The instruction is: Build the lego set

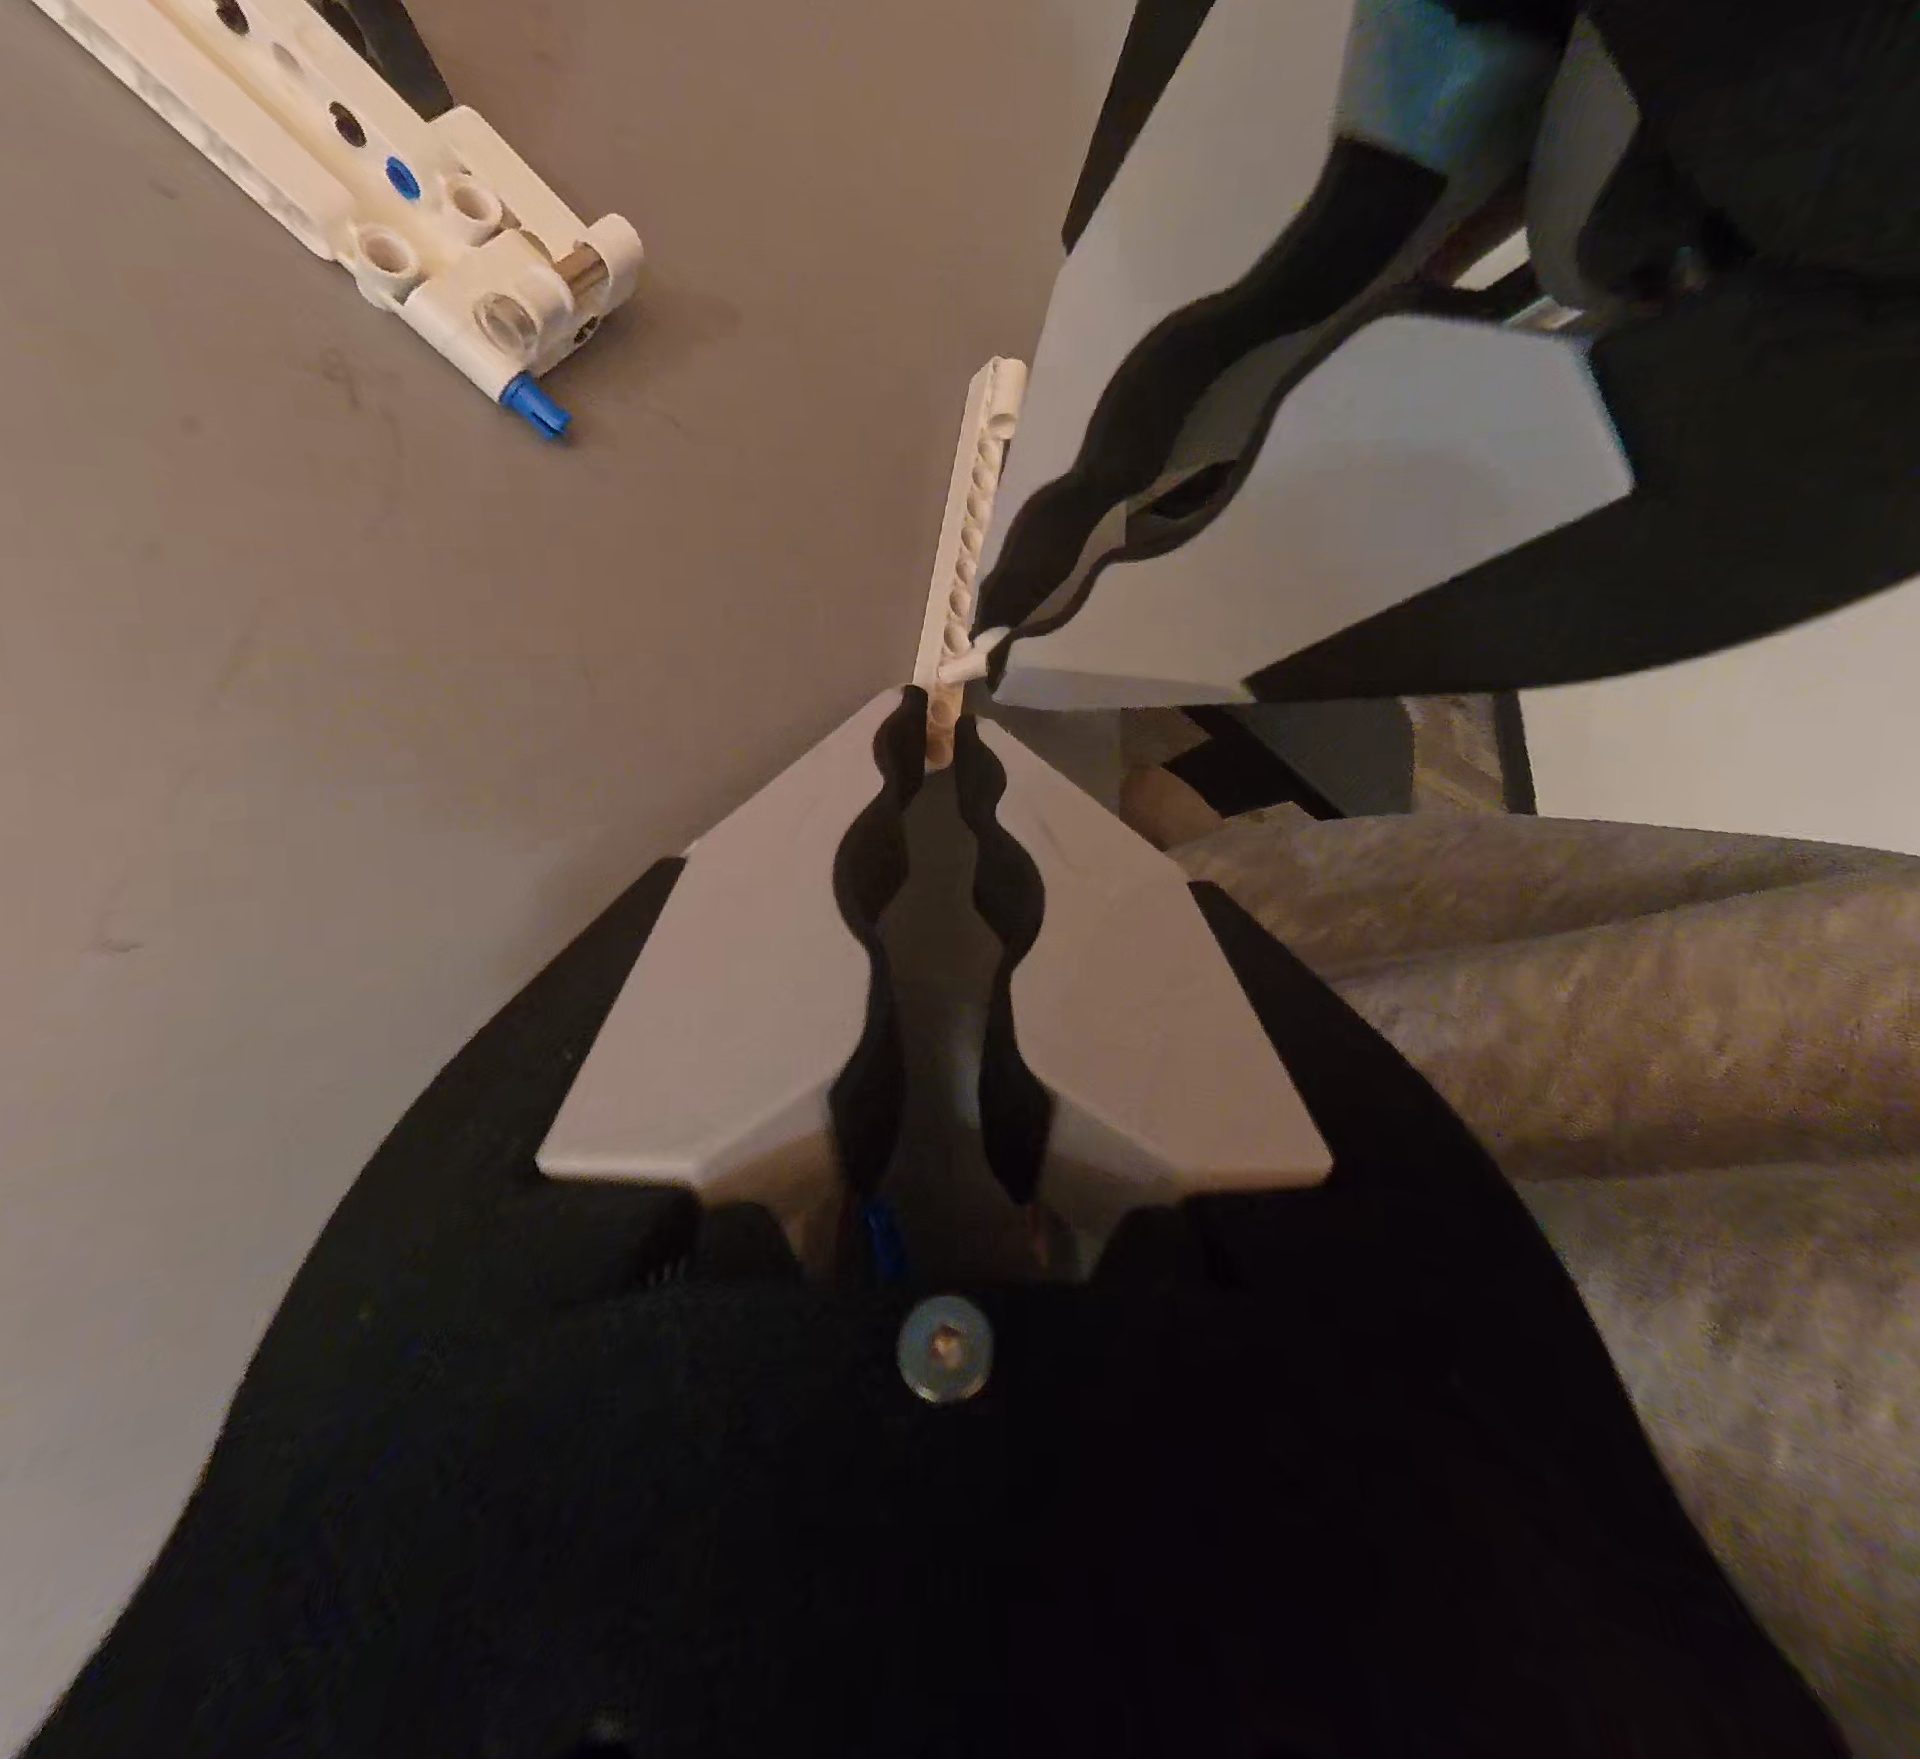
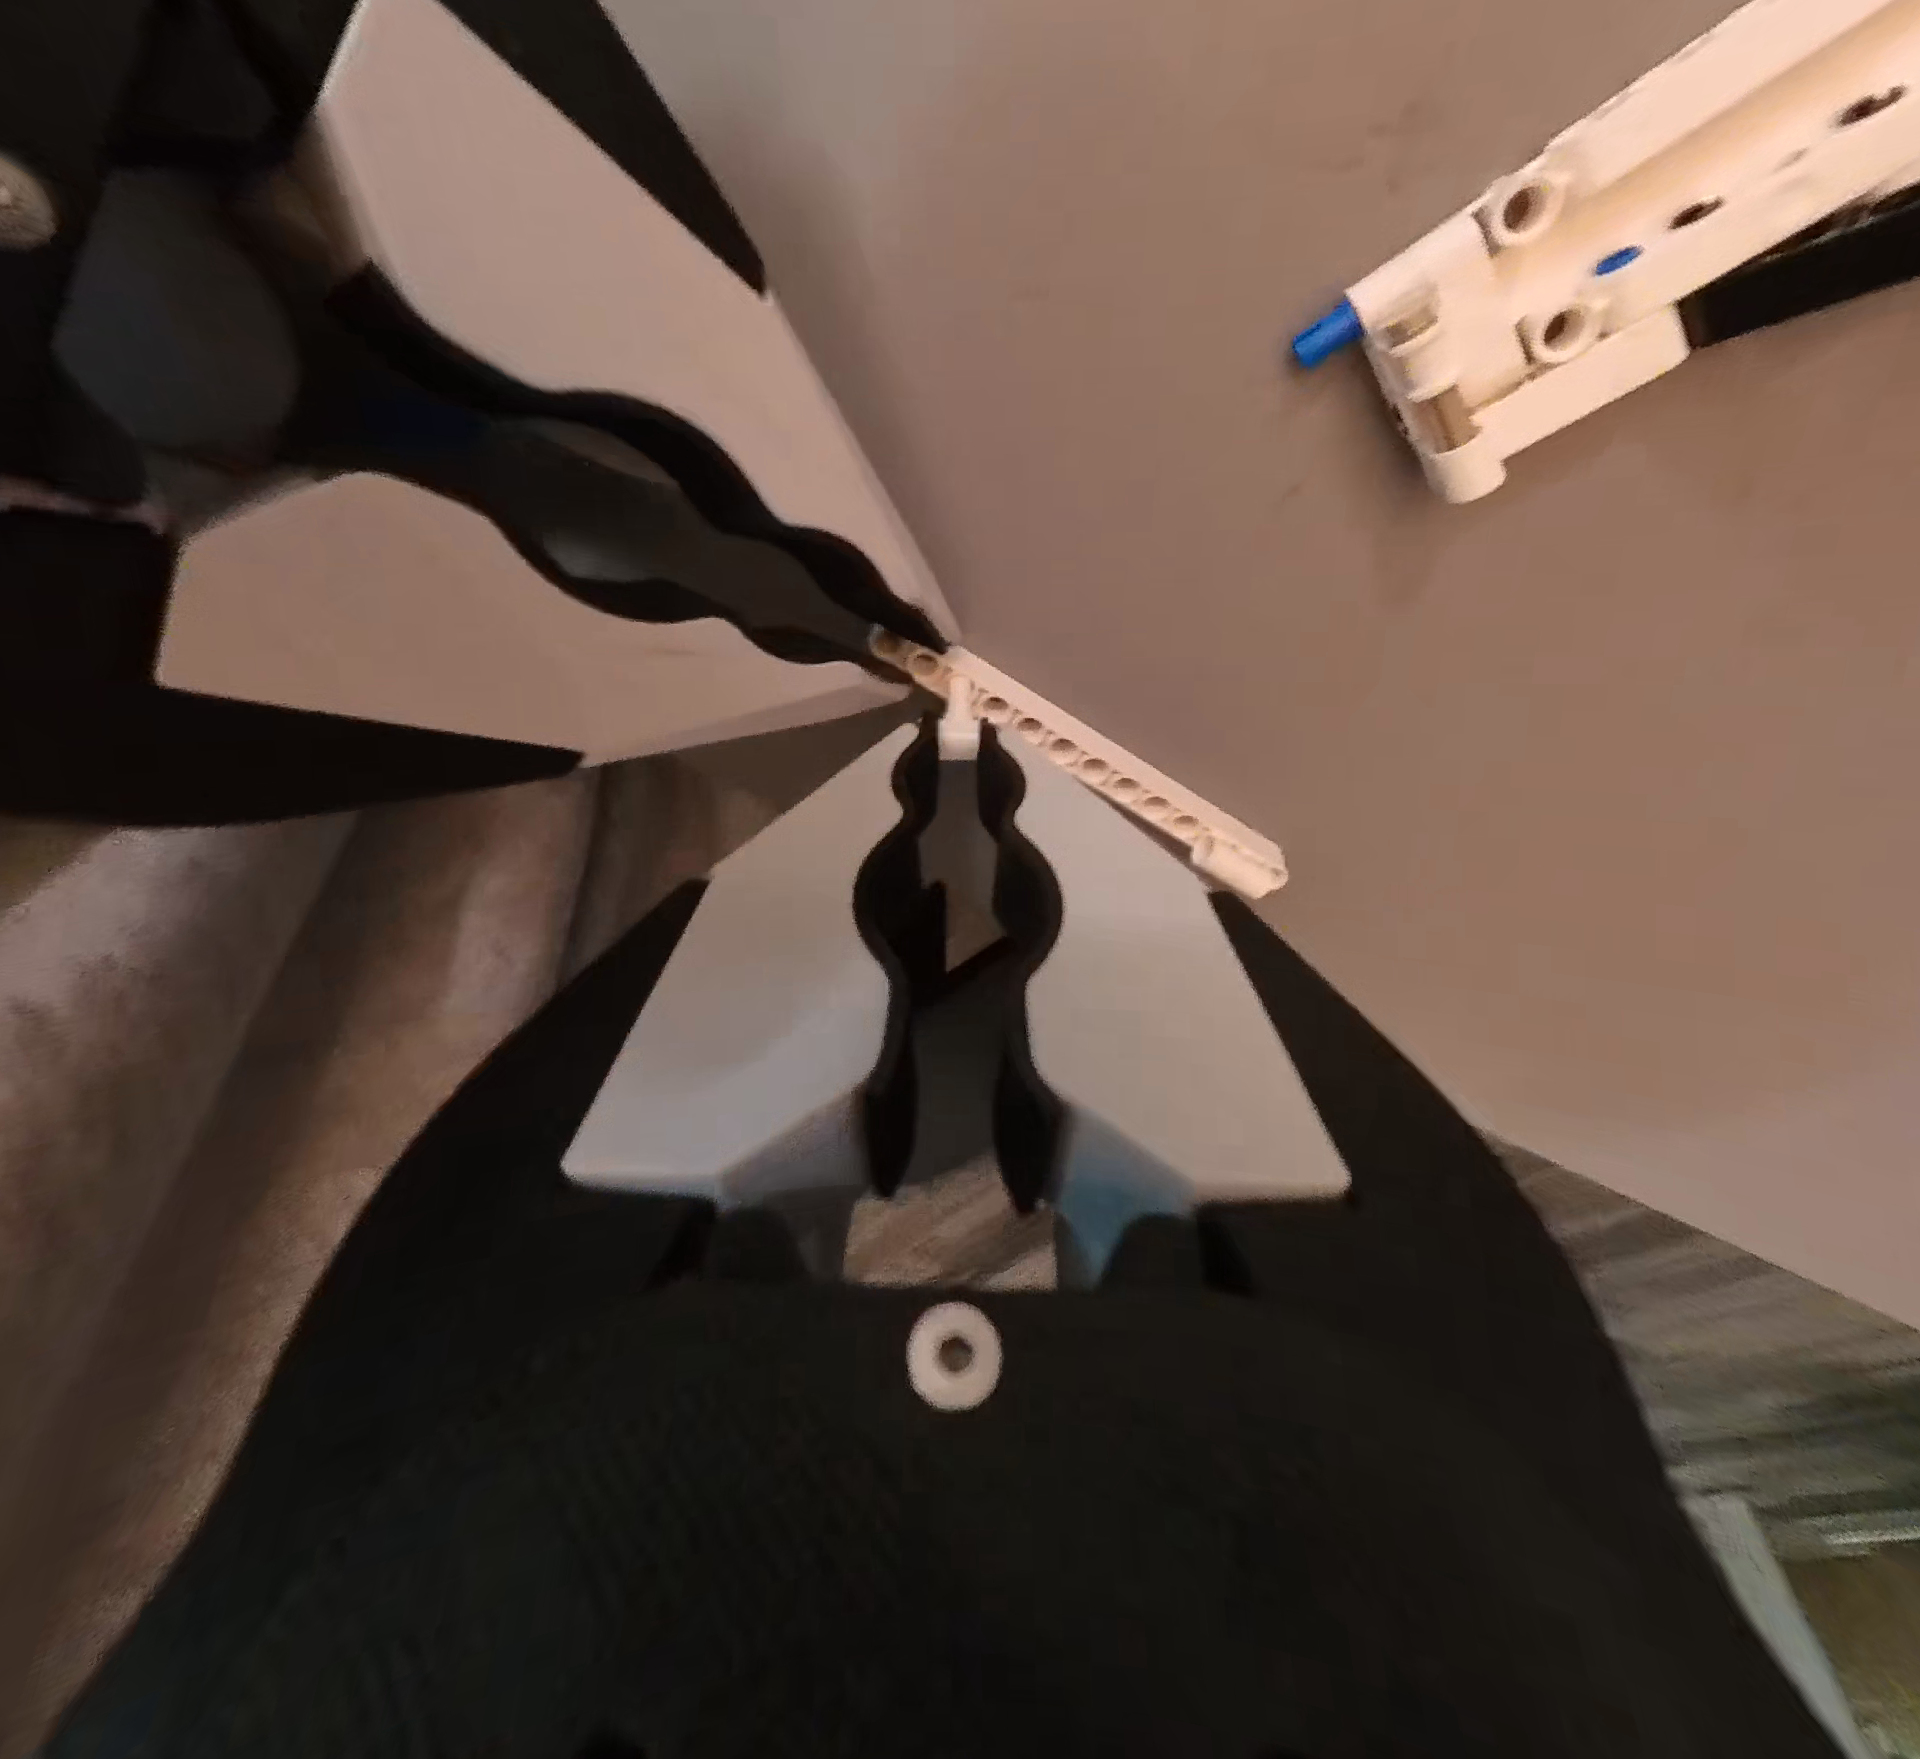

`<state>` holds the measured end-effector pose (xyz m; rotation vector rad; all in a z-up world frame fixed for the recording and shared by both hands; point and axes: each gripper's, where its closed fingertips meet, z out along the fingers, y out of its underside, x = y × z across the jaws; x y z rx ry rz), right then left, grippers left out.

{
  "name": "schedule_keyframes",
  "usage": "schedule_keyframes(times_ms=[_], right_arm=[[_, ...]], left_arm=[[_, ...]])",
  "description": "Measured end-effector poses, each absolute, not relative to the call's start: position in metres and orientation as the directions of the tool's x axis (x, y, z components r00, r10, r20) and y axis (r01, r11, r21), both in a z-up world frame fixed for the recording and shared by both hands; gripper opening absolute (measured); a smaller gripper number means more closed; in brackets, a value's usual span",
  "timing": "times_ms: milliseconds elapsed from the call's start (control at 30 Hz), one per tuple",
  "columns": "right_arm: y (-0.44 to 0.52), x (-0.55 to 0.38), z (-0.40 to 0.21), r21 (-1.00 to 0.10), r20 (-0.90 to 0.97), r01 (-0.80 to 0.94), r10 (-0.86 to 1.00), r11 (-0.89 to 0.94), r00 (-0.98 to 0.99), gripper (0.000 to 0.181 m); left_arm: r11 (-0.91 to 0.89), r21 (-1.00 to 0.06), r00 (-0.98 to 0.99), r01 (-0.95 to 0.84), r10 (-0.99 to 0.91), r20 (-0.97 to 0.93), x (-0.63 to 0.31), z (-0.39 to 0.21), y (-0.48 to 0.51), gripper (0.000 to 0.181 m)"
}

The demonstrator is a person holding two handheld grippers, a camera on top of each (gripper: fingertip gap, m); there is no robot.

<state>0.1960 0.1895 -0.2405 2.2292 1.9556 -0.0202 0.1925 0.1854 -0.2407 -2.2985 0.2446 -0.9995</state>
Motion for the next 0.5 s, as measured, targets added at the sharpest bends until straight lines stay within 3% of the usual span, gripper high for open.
schedule_keyframes(times_ms=[333, 500], right_arm=[[0.189, 0.191, -0.239, 0.111, -0.37, 0.847, 0.769, -0.52, 0.521, 0.006], [0.187, 0.177, -0.231, -0.072, -0.452, 0.83, 0.76, -0.553, 0.467, 0.006]], left_arm=[[-0.8, -0.593, 0.689, 0.093, -0.378, 0.618, 0.191, -0.24, 0.186, 0.005], [-0.795, -0.592, 0.696, 0.134, -0.35, 0.627, 0.185, -0.239, 0.189, 0.005]])
